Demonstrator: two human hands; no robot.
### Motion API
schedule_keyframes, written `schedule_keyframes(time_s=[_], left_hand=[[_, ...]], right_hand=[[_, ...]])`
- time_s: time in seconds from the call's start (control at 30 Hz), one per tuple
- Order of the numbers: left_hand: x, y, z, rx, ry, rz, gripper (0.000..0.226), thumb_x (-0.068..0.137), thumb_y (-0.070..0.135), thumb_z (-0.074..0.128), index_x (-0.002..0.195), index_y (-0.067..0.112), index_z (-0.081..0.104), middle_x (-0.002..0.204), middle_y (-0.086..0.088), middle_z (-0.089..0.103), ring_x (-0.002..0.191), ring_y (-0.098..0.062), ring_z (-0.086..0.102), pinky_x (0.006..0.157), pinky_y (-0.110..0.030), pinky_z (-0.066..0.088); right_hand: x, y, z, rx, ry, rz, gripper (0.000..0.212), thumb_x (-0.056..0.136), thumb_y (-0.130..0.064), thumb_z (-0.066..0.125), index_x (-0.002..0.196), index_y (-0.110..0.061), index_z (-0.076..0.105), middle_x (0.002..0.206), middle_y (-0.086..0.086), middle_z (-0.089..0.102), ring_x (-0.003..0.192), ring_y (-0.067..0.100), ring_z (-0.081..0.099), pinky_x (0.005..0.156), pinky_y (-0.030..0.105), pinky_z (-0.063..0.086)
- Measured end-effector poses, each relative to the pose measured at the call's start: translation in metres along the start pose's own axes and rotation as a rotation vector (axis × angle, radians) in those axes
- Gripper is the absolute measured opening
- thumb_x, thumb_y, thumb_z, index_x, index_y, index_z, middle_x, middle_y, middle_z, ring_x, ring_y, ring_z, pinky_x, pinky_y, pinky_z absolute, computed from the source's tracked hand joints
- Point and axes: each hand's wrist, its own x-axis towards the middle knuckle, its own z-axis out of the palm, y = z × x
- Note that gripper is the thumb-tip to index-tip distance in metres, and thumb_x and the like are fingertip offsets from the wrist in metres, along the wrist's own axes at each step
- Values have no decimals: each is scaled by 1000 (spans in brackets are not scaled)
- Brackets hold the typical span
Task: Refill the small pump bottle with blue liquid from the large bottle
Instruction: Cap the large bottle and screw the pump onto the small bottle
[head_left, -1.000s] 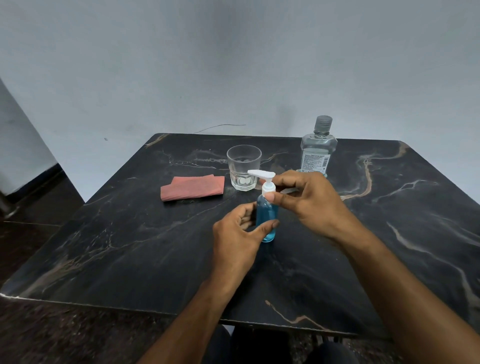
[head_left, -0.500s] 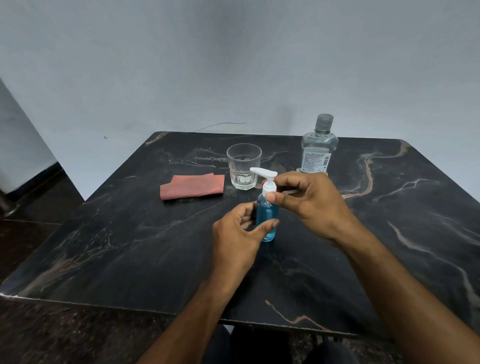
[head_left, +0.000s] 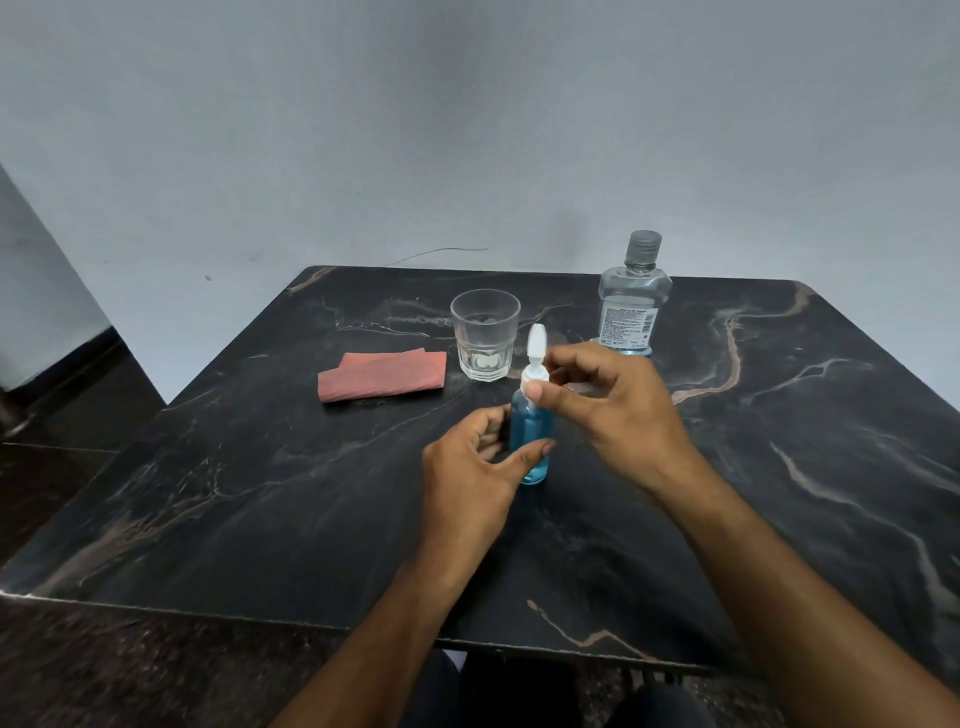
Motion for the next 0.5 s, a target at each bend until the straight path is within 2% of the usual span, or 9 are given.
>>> schedule_keyframes(time_s=[0.07, 0.17, 0.3, 0.4, 0.5], left_hand=[[0, 1, 0, 6, -1, 1, 43, 72, 21, 92, 108, 35, 73, 104, 14, 80, 98, -1, 76, 90, -29, 61], [-1, 2, 0, 15, -10, 11, 45, 73, 22, 91, 111, 35, 72, 107, 13, 79, 99, 2, 74, 90, -26, 61], [-2, 4, 0, 7, 0, 7, 44, 72, 20, 92, 107, 37, 71, 104, 14, 79, 98, 1, 75, 89, -26, 61], [-1, 3, 0, -2, 2, 1, 43, 72, 18, 92, 103, 39, 71, 102, 13, 80, 97, -1, 76, 89, -27, 61], [-2, 2, 0, 24, 1, 8, 43, 72, 21, 92, 105, 39, 71, 102, 16, 80, 97, 2, 75, 88, -24, 61]], right_hand=[[1, 0, -1, -59, -6, -40, 20, 85, -17, 76, 105, -14, 76, 98, -2, 71, 92, 12, 69, 82, 32, 57], [3, 1, -4, -70, -67, -41, 20, 90, -16, 71, 109, -13, 75, 104, 2, 72, 98, 16, 69, 90, 42, 57], [2, 3, -8, -47, -119, -42, 22, 92, -17, 67, 114, -16, 74, 110, 0, 74, 103, 13, 70, 93, 43, 56], [-1, 7, -3, -15, -69, -64, 22, 91, -18, 69, 112, -14, 74, 107, 1, 75, 99, 16, 71, 91, 44, 57], [-5, 11, 7, 61, 55, -51, 26, 81, -23, 76, 107, -17, 76, 102, -1, 76, 95, 16, 73, 88, 45, 58]])
